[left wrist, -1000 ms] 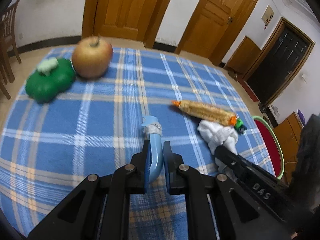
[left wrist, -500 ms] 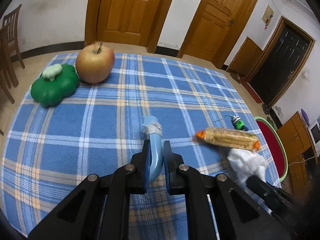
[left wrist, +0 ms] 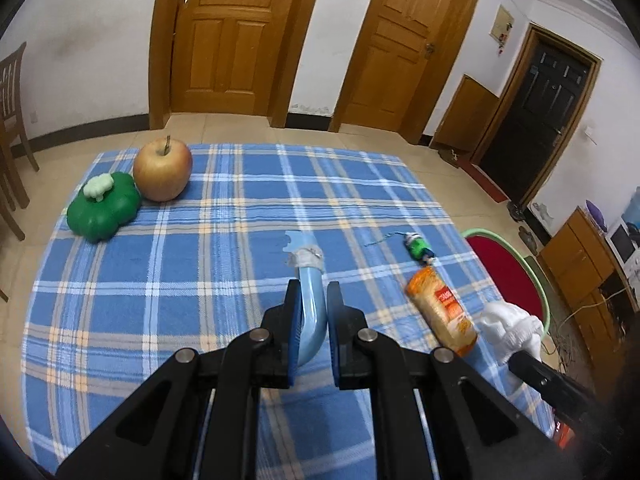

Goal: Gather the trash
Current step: 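Carry the blue plastic piece and white cloth over the red bucket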

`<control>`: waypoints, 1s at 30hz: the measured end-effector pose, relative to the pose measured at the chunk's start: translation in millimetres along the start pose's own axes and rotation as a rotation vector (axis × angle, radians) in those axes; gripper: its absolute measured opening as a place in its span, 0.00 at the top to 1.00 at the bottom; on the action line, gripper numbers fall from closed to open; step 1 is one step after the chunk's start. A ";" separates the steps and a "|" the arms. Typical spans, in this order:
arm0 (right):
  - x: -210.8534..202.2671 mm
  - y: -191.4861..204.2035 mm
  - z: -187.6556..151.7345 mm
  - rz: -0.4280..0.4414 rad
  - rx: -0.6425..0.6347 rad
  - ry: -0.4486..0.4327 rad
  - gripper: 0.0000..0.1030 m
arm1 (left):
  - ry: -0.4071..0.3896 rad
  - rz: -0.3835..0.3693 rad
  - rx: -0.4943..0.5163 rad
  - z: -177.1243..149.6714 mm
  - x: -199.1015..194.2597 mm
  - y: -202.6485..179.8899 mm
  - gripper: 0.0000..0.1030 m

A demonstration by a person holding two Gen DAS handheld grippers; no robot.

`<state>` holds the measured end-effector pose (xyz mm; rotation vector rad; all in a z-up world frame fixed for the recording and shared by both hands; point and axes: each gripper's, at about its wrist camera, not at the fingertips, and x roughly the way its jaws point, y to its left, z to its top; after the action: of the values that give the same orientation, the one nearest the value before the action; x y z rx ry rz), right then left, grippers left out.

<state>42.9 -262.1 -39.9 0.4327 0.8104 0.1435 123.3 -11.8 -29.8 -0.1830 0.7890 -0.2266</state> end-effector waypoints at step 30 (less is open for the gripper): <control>-44.8 -115.7 27.3 -0.039 0.210 -0.132 0.87 | 0.087 -0.182 0.140 7.0 22.4 -142.5 0.89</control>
<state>27.5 -388.2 -42.8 0.6171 0.7061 -0.0066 124.7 -154.1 -5.1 -0.1133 0.8399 -0.4627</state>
